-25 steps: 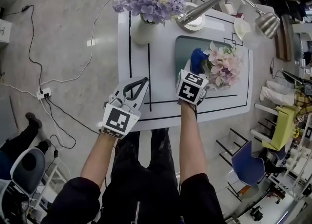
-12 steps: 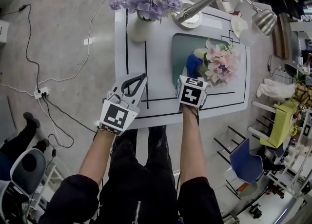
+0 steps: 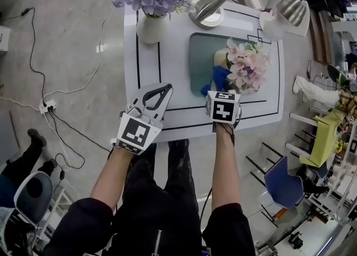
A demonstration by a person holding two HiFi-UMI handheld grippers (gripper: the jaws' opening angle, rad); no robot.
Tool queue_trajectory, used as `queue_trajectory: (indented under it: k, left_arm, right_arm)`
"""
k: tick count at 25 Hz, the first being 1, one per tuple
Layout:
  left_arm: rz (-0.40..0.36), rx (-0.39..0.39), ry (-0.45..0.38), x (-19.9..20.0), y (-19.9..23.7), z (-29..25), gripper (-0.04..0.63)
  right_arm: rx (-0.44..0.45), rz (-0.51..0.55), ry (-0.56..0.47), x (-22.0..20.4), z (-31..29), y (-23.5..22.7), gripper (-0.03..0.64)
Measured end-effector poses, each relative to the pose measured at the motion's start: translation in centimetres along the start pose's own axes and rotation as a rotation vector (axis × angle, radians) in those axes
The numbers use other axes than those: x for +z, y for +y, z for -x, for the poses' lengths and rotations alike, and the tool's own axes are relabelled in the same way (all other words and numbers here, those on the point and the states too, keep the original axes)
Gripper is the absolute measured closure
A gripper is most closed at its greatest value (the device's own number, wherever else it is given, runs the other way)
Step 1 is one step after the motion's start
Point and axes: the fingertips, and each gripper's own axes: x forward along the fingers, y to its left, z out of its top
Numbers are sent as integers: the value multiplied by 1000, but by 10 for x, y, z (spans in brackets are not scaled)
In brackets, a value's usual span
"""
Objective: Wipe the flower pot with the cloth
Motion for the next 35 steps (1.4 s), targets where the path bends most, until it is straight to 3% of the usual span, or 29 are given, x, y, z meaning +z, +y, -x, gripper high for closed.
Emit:
queue_trajectory:
  k: [4, 10, 17, 21, 25, 29, 35]
  left_arm:
    - [-2, -5, 6, 1, -14, -9, 591]
    - [-45, -11, 13, 8, -31, -20, 591]
    - [-86, -4, 13, 34, -53, -33, 591]
    - [-107, 13, 16, 51, -66, -54, 591]
    - [-29, 70, -22, 66, -76, -86, 591]
    - [-22, 198, -35, 66, -78, -114, 591]
    - [6, 363, 6, 52, -82, -131, 591]
  right_arm:
    - [6, 3, -1, -7, -4, -16, 523]
    - [21, -72, -27, -18, -4, -36, 523]
    - [30, -125, -83, -43, 27, -60, 523]
    - [4, -139, -89, -68, 36, -109, 523]
    - [15, -163, -123, -74, 28, -179, 523]
    - [109, -116, -244, -30, 15, -236, 523]
    - [351, 20, -351, 43, -26, -255, 523]
